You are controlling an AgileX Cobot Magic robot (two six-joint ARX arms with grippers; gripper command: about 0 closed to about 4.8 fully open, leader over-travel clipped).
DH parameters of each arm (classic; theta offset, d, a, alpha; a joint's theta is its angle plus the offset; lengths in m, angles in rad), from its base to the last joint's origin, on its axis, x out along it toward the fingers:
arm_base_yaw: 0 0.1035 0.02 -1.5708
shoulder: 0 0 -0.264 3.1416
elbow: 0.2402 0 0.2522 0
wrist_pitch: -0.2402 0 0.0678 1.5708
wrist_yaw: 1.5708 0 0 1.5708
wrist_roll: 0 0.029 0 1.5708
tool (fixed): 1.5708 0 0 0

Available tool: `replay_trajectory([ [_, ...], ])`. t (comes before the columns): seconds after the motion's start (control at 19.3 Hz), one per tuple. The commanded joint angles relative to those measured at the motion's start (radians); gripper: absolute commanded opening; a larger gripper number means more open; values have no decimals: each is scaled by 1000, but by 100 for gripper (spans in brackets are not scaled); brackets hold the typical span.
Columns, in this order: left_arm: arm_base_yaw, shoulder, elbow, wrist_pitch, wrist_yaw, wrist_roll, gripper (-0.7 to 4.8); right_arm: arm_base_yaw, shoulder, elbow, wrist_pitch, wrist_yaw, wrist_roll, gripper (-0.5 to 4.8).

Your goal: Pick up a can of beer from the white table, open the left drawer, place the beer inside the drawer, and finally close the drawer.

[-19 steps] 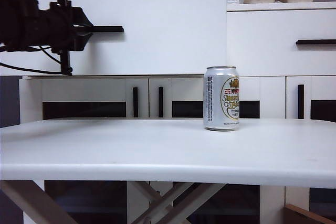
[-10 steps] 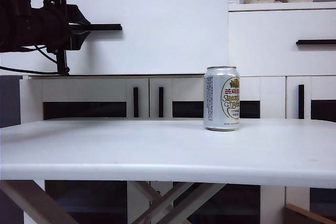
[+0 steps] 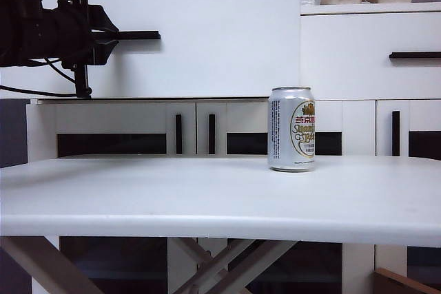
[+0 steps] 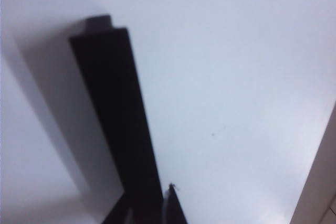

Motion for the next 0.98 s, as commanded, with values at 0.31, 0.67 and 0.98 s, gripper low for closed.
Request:
replay_trajectory([
  [0.31, -5, -18, -166, 69, -26, -8, -5, 0, -2, 5, 16, -2, -1, -5],
  [0.67, -5, -41, -217, 125, -22, -19, -5, 0, -3, 5, 16, -4, 0, -5],
  [0.98, -5, -105, -327, 127, -30, -19, -5, 0, -3, 5, 16, -5, 0, -5],
])
